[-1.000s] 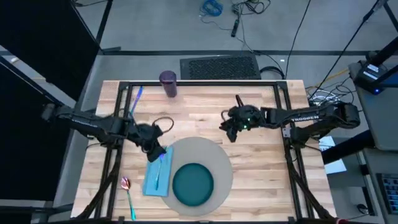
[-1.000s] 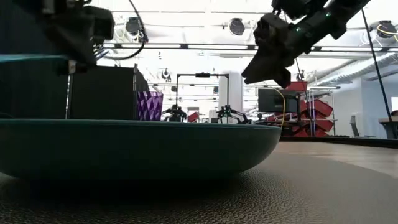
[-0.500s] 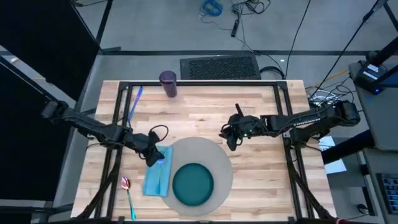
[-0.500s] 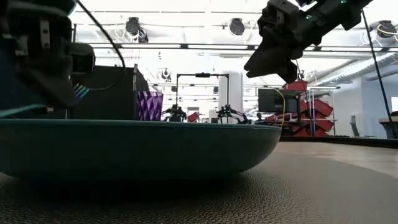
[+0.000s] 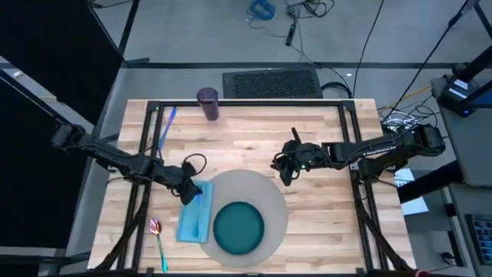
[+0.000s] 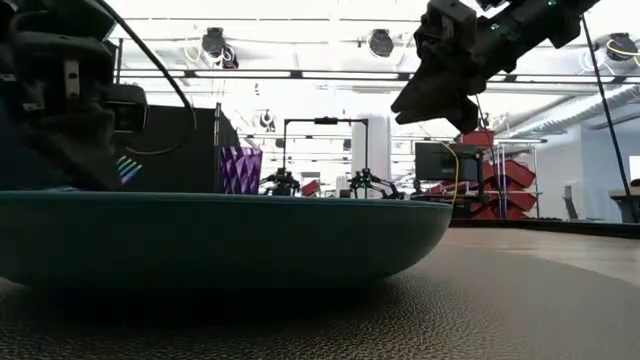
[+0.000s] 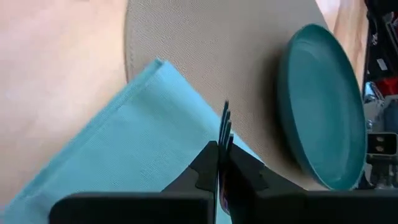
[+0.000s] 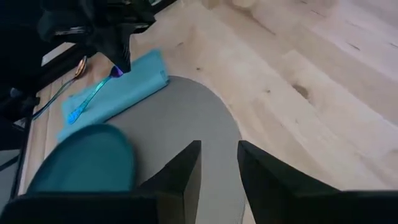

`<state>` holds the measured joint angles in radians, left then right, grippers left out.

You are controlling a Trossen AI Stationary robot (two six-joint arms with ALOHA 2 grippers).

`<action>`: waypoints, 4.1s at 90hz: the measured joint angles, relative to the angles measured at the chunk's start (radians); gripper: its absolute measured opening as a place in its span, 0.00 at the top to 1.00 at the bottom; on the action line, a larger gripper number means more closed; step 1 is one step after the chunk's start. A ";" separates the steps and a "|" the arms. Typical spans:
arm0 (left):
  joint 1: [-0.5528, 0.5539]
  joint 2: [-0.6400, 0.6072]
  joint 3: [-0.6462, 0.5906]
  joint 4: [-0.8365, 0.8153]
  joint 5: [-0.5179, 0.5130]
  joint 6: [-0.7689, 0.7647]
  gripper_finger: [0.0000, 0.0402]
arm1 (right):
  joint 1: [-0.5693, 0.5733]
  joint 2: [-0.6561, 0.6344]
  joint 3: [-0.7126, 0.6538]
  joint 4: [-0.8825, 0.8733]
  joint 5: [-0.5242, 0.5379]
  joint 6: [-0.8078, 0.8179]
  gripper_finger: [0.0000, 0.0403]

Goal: Set table place
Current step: Put the blue fork on the blue table napkin, then move the blue table knife to the right of gray placemat

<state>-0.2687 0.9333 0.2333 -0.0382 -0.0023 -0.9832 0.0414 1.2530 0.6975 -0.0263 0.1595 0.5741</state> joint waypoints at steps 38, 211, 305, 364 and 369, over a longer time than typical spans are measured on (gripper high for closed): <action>0.000 0.000 0.000 -0.024 -0.008 0.023 1.00 | 0.000 0.000 0.000 0.000 0.002 0.001 0.76; 0.000 0.083 0.000 -0.078 0.057 -0.032 0.73 | 0.000 0.000 0.000 -0.001 -0.002 0.001 0.76; 0.016 -0.144 0.305 -0.482 -0.122 0.160 0.73 | 0.000 0.000 0.000 0.000 -0.003 -0.007 0.76; 0.098 -0.105 0.393 -0.936 -0.082 0.023 0.73 | 0.029 0.038 0.000 0.001 -0.003 -0.062 0.76; 0.111 -0.105 0.393 -0.950 -0.163 0.035 0.73 | 0.034 0.050 0.000 0.001 -0.003 -0.066 0.76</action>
<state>-0.1573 0.8287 0.6266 -0.9881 -0.1650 -0.9480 0.0753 1.3026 0.6975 -0.0255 0.1564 0.5083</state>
